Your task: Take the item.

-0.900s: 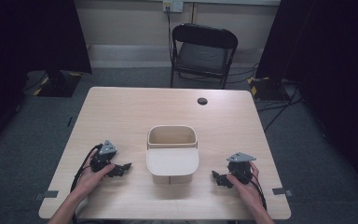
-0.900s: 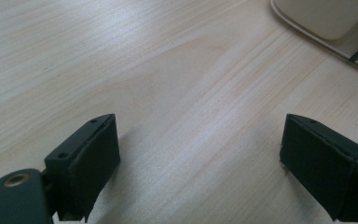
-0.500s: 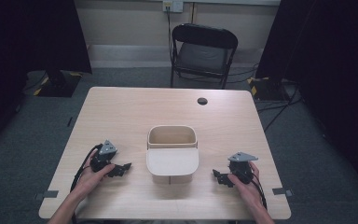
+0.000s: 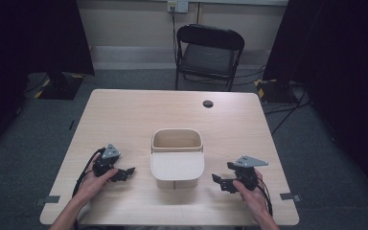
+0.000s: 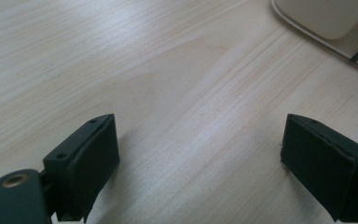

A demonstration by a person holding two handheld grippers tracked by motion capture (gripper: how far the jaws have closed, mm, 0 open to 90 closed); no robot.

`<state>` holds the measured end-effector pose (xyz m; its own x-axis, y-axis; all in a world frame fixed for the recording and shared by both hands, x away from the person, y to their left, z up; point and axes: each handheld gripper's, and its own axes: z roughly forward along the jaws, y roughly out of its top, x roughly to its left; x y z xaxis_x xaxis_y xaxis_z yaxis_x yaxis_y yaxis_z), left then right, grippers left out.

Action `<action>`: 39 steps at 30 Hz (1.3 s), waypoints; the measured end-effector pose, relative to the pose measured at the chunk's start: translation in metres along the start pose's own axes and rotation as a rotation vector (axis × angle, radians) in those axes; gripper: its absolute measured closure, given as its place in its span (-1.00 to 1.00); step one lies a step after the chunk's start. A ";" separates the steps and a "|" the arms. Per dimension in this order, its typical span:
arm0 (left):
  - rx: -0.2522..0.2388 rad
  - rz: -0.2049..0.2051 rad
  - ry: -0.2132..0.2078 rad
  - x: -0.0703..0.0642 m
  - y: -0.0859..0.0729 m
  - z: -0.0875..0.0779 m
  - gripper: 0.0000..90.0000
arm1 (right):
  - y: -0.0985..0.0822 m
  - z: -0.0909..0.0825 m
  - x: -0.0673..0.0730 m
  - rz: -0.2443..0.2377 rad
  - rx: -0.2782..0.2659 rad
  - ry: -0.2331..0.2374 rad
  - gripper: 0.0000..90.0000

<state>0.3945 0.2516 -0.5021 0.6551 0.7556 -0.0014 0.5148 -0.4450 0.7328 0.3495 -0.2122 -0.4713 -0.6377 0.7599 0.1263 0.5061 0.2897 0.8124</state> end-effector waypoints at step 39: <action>0.004 -0.002 0.005 0.000 0.000 0.000 -0.78 | 0.025 0.006 0.049 -0.123 -0.029 0.129 -0.46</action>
<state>0.3944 0.2515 -0.5020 0.6515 0.7586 0.0007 0.5183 -0.4458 0.7298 0.3346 -0.1643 -0.4487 -0.7638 0.6383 0.0958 0.4039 0.3570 0.8423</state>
